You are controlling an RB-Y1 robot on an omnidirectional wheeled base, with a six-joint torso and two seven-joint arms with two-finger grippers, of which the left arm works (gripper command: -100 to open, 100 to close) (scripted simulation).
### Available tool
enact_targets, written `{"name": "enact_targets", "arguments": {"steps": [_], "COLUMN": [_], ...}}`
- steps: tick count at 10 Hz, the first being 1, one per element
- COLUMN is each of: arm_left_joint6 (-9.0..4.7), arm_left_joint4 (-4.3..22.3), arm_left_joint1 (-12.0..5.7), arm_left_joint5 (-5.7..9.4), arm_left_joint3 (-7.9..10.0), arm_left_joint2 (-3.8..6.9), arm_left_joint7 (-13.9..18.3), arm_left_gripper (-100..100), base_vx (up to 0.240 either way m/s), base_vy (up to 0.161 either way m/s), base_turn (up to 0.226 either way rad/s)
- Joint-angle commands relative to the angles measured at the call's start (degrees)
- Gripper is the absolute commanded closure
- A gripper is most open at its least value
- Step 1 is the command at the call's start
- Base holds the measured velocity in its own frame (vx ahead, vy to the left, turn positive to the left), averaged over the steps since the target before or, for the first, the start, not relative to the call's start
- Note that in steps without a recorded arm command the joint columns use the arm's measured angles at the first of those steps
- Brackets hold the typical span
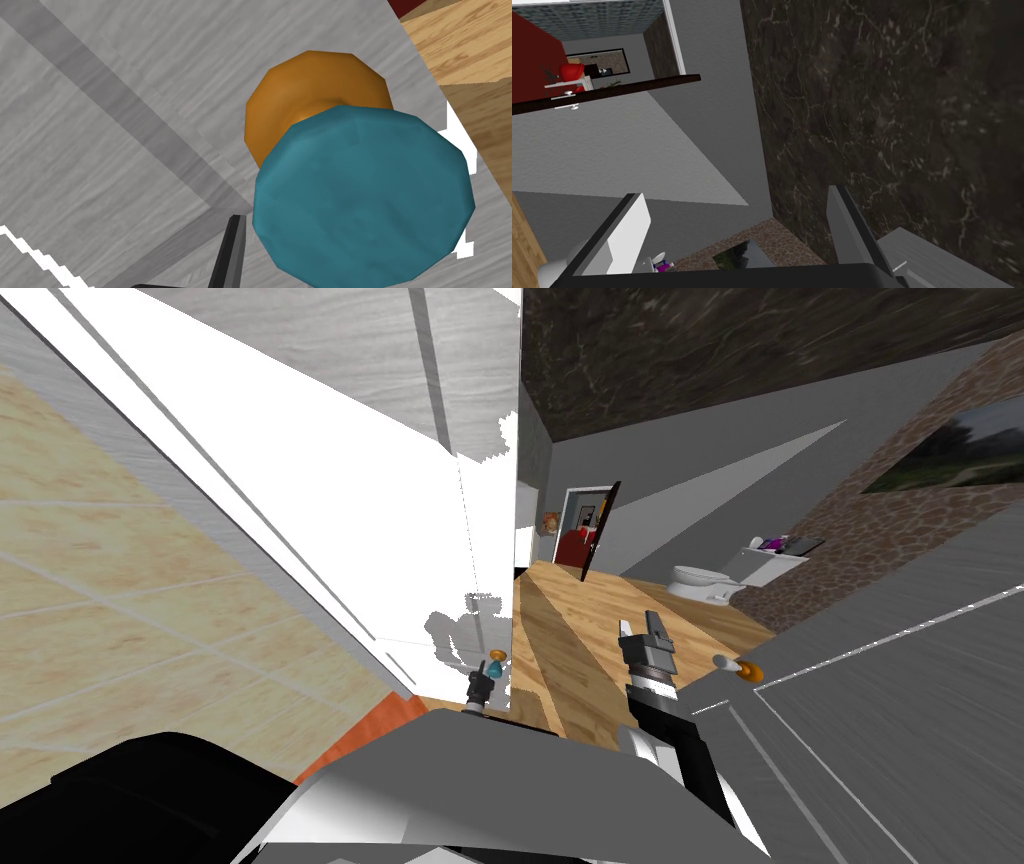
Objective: Push the door open
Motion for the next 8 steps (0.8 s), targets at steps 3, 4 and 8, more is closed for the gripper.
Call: {"name": "enact_targets", "arguments": {"steps": [3,4,8], "arm_left_joint6": [-1.38,-1.38,-1.38], "arm_left_joint4": [-1.6,-1.6,-1.6], "arm_left_joint1": [-0.66,-0.66,-0.66], "arm_left_joint5": [0.76,0.76,0.76], "arm_left_joint3": [-0.81,-0.81,-0.81], "arm_left_joint2": [-0.45,-0.45,-0.45], "arm_left_joint7": [3.2,3.2,3.2], "arm_left_gripper": [100,100,100], "base_vx": [0.034,0.003,-0.002], "base_vy": [-0.011,-0.010,0.000], "base_turn": [-0.005,-0.002,0.003]}}
